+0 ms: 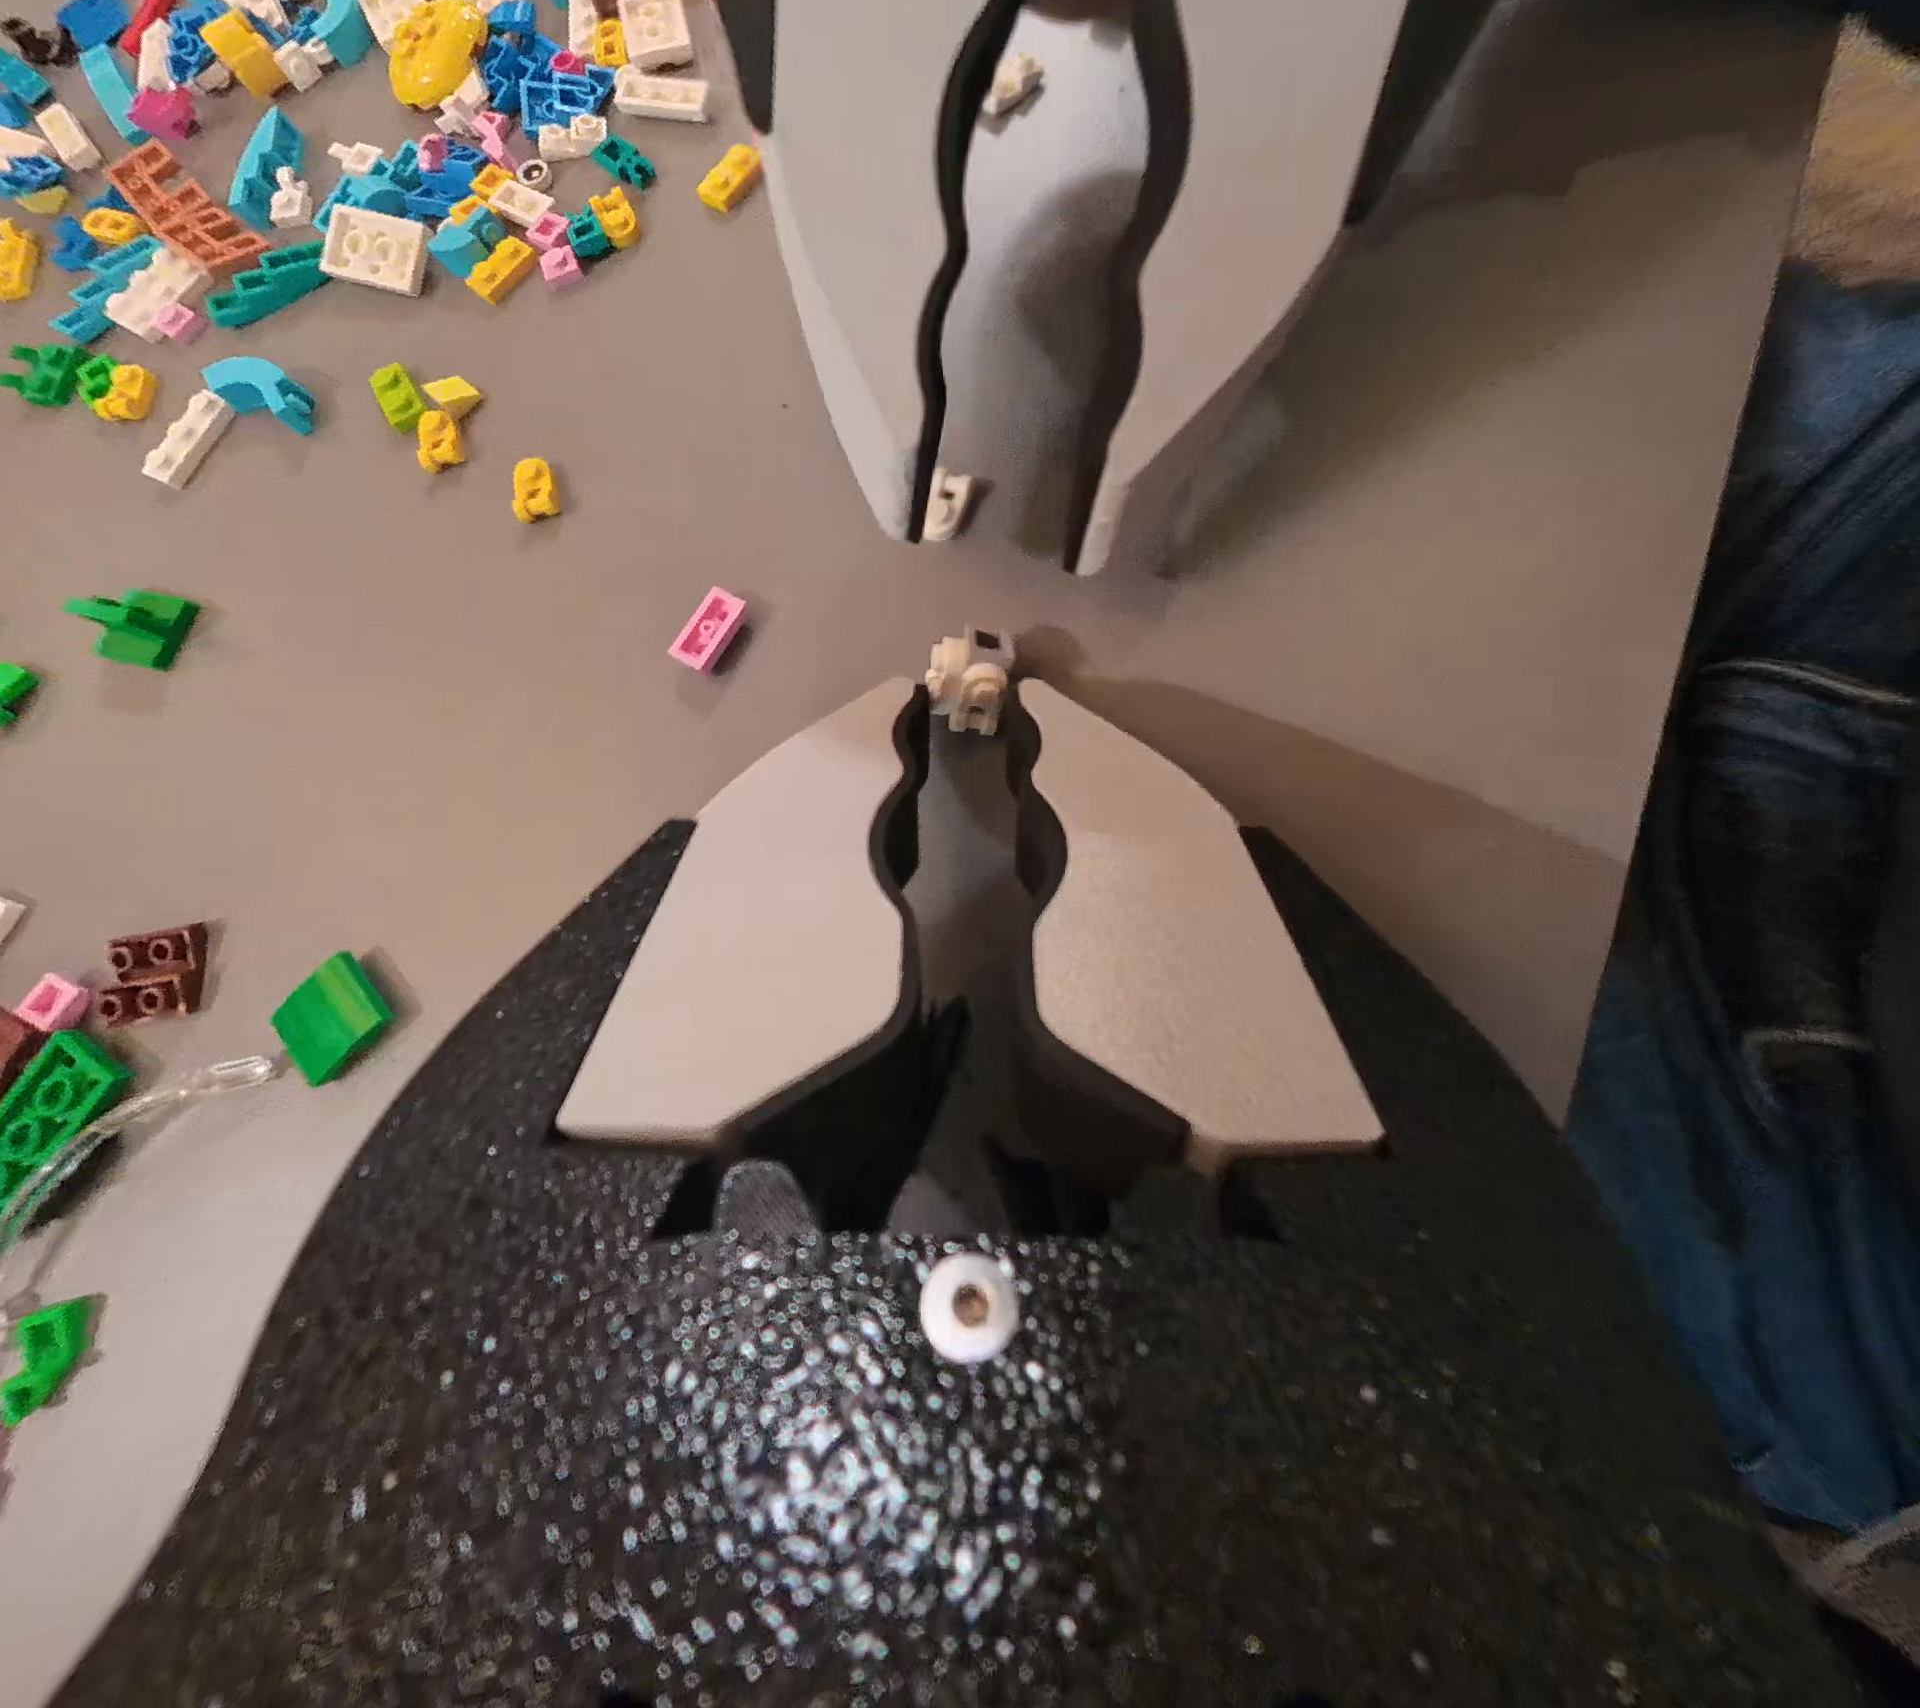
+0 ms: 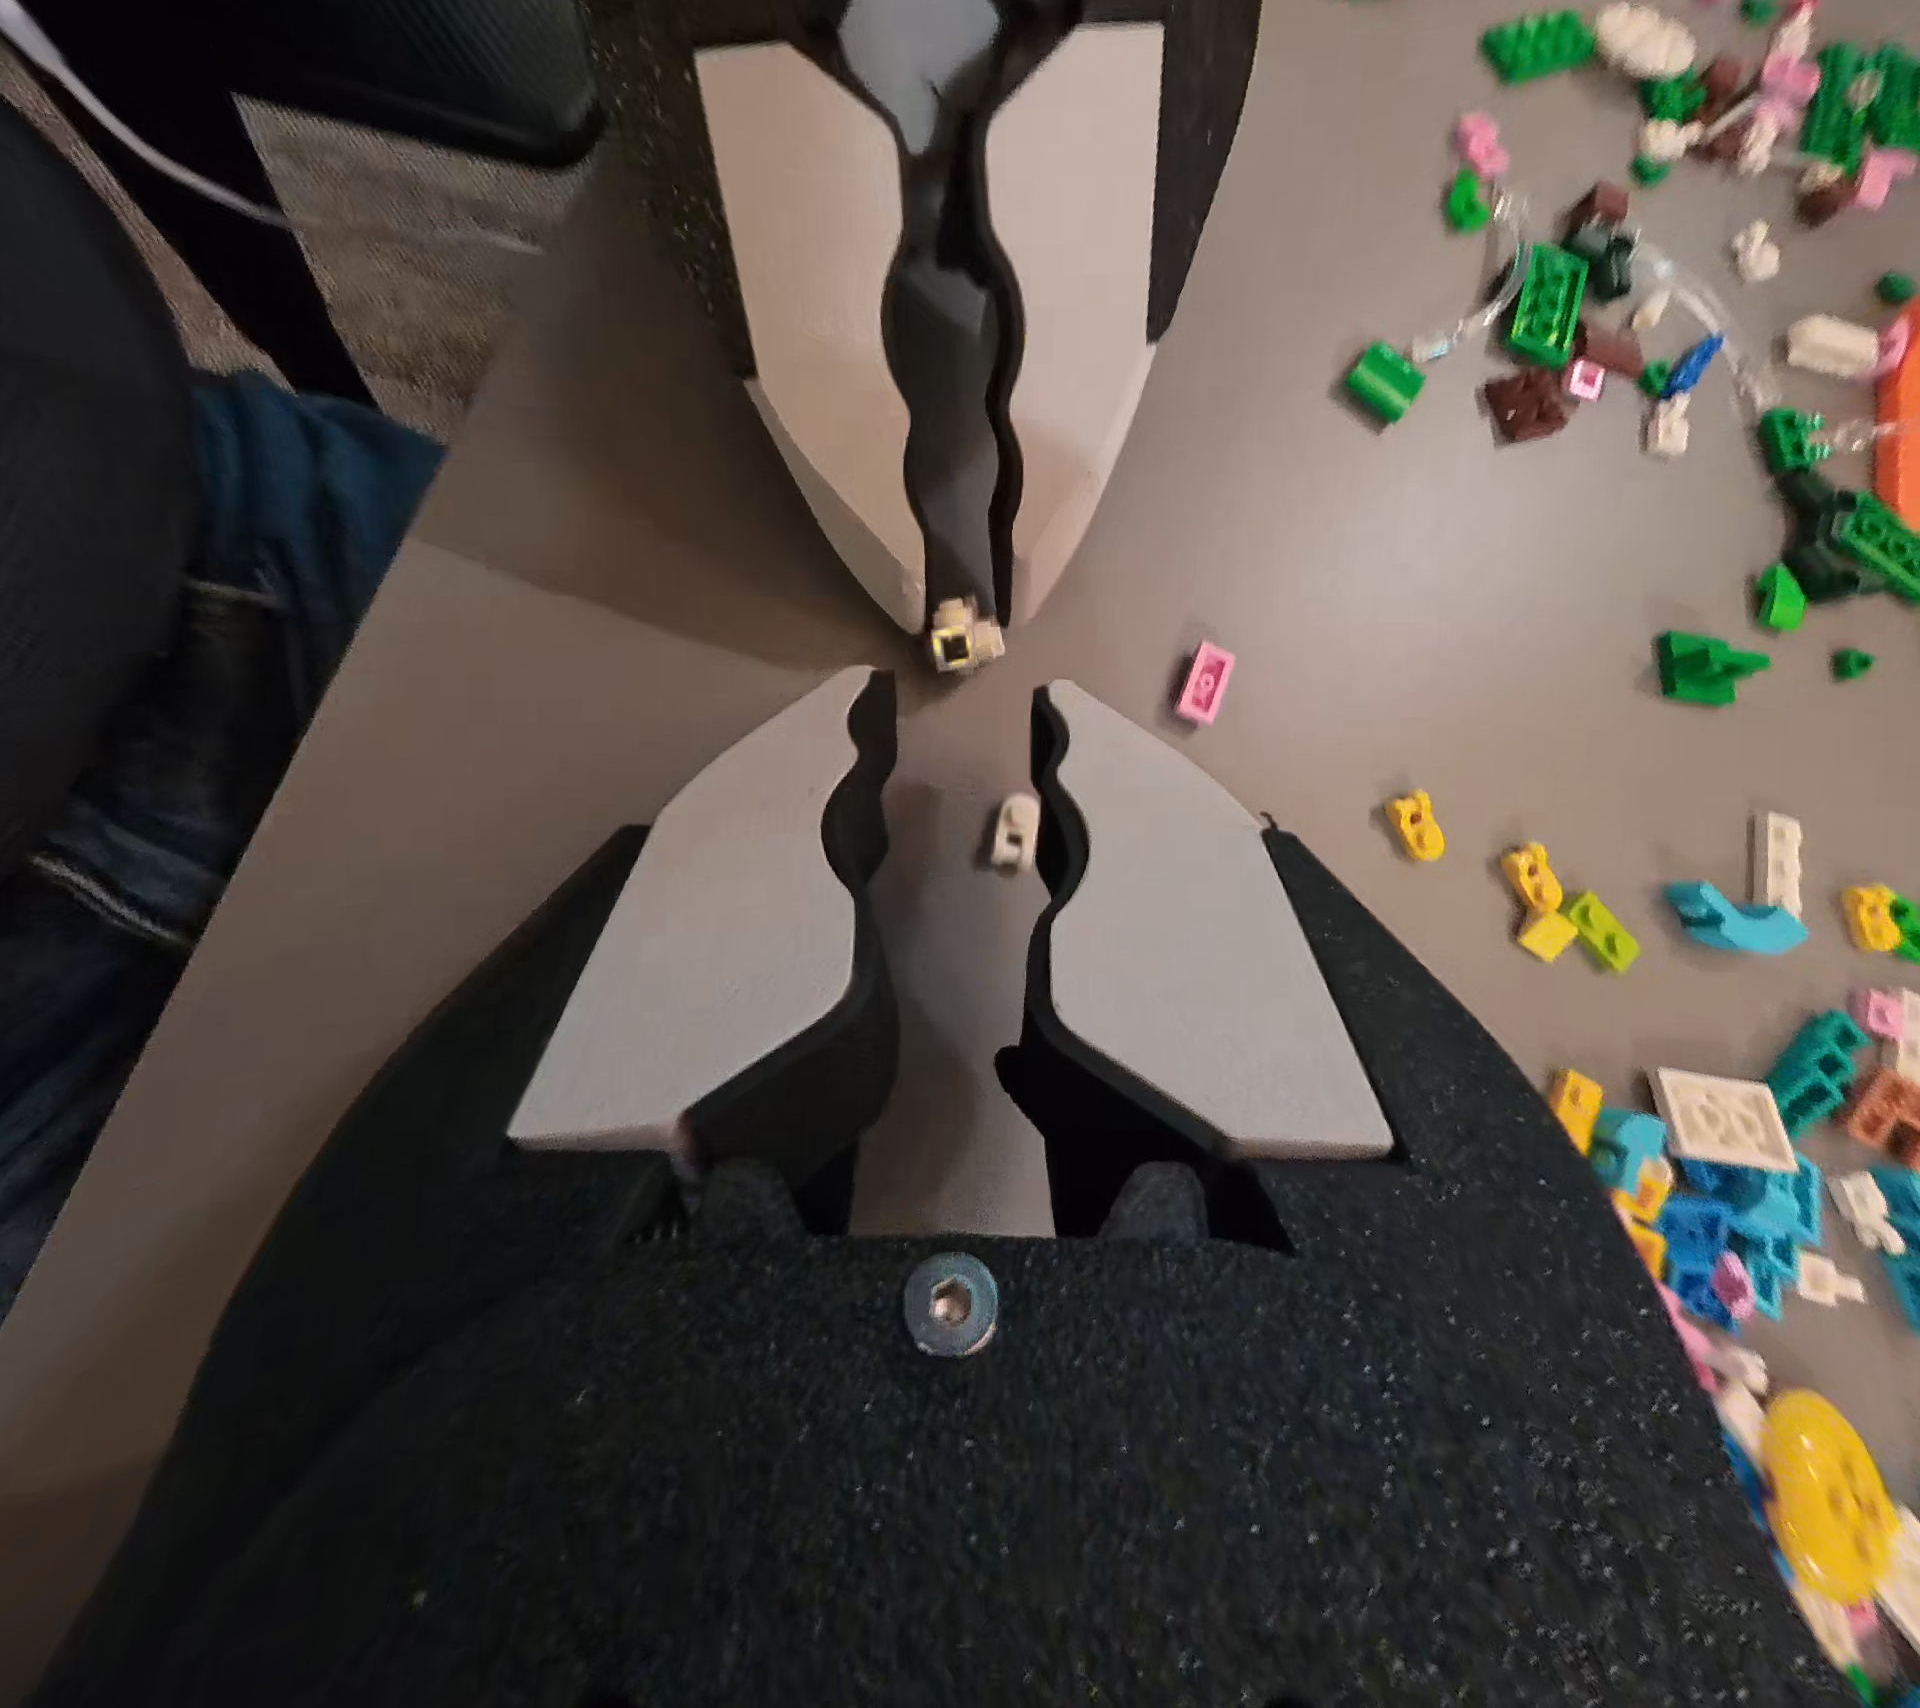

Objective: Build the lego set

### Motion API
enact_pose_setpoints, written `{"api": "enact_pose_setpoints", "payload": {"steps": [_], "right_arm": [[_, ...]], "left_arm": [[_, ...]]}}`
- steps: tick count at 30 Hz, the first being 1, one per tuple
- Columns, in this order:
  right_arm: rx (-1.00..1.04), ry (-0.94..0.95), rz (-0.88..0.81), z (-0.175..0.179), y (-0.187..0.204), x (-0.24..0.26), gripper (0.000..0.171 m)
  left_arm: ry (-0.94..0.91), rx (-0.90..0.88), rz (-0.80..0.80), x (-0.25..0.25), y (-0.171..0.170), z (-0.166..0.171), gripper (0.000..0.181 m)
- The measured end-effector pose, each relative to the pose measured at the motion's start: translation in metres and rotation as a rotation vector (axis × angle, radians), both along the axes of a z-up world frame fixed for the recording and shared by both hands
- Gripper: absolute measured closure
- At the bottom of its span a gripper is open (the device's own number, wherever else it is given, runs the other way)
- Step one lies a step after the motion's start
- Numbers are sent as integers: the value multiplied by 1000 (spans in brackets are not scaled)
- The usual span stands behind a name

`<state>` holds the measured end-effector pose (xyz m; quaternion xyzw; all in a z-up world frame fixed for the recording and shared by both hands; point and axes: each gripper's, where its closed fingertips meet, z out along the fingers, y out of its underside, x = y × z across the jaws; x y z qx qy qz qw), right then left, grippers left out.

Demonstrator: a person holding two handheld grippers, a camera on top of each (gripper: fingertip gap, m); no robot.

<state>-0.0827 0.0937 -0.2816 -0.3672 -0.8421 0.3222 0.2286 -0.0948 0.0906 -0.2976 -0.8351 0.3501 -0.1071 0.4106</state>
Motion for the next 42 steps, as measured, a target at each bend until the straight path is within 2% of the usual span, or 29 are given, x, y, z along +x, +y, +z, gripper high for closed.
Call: {"api": "enact_pose_setpoints", "payload": {"steps": [1, 4, 7, 9, 11, 22, 29, 42], "right_arm": [[-22, 26, -1, 2, -1, -3, 147], [-71, 90, 11, 8, -5, -7, 147], [-115, 129, 39, 14, -11, -8, 155], [-124, 156, 42, 17, -13, -9, 161], [-132, 172, 36, 19, -13, -11, 161], [-59, 28, 45, -8, -16, -7, 159], [-32, 0, 42, -16, -18, -8, 160], [-42, 7, 34, -15, -18, -9, 162]], "left_arm": [[-30, -3, 7, 0, 0, 2, 168], [-160, 13, 2, 1, -1, 17, 169], [-288, 25, -21, 3, -4, 30, 169], [-349, 28, -35, 4, -7, 37, 169], [-374, 30, -44, 4, -8, 39, 169], [-140, -115, -14, 0, -12, 2, 171], [-135, -153, -10, -2, -15, -3, 173], [-115, -132, -30, -1, -18, -2, 158]]}}
